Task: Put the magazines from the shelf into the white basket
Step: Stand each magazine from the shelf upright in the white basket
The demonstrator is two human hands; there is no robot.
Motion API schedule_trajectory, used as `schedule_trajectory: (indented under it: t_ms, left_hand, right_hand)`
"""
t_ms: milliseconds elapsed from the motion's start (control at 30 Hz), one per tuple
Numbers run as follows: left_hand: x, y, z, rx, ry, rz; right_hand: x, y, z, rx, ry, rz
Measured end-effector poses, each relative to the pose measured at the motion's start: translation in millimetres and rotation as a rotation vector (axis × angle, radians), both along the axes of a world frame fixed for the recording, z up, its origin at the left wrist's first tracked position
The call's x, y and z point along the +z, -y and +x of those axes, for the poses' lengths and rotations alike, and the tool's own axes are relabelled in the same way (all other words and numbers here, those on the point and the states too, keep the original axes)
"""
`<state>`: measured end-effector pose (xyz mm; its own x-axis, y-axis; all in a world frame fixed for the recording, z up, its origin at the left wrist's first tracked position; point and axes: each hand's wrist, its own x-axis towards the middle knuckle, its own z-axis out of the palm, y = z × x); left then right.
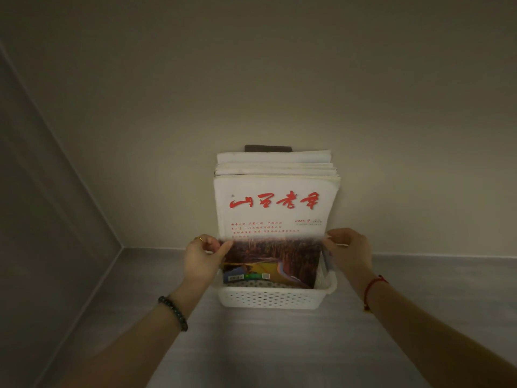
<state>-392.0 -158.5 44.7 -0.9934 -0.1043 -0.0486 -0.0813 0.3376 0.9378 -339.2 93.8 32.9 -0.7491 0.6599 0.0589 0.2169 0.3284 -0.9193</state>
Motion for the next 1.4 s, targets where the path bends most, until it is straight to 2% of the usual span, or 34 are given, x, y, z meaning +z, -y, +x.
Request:
schedule_trajectory:
  t_ms: [167, 333, 467, 667, 800, 900, 1000, 1100, 1167, 1267, 1400]
  left_hand:
    - [7.5, -23.8, 33.9, -0.096, 0.008, 0.084]
    - [13.2, -86.6, 75.5, -0.274, 0.084, 0.141]
    - [5.0, -165.4, 121.3, -0.443, 0.242, 0.157]
    - [-25.8, -285.2, 209.4, -0.631, 0.471, 0.146]
    - [-55.4, -346.3, 268.2, -0.712, 0.594, 0.160]
    - [-72.5, -383.5, 306.6, -0.720, 0.693, 0.214]
    - [-79.9, -409.6, 335.0, -0.726, 0.721, 0.168]
    - [-82.4, -430.9, 352.8, -0.718, 0.728, 0.232]
    - [-79.0, -438.8, 360.3, -0.702, 0.711, 0.309]
    - [-80.2, -444.7, 359.9, -0.677, 0.706, 0.309]
    - [-78.9, -451.1, 373.0, -0.842, 0.812, 0.307]
  right_hand:
    - [-2.2, -32.0, 41.0, 0.082, 0.029, 0.031]
    - [-9.6, -87.3, 104.2, 0.125, 0.090, 0.035]
    - [-15.2, -146.6, 172.8, 0.145, 0.225, -0.016]
    - [-27.1, -244.2, 293.5, 0.018, 0.392, -0.070]
    - [-44.3, -291.6, 364.4, 0.068, 0.603, -0.069]
    - [-57.5, -316.9, 403.4, 0.131, 0.729, 0.017]
    - [-71.2, -328.6, 430.5, 0.228, 0.835, 0.153]
    - [-83.0, -327.4, 441.6, 0.292, 0.926, 0.298]
    - [-86.9, -325.5, 442.6, 0.302, 0.937, 0.321]
    - [-87.6, -327.3, 443.5, 0.302, 0.934, 0.332]
    - [-88.3, -327.5, 445.5, 0.288, 0.915, 0.298]
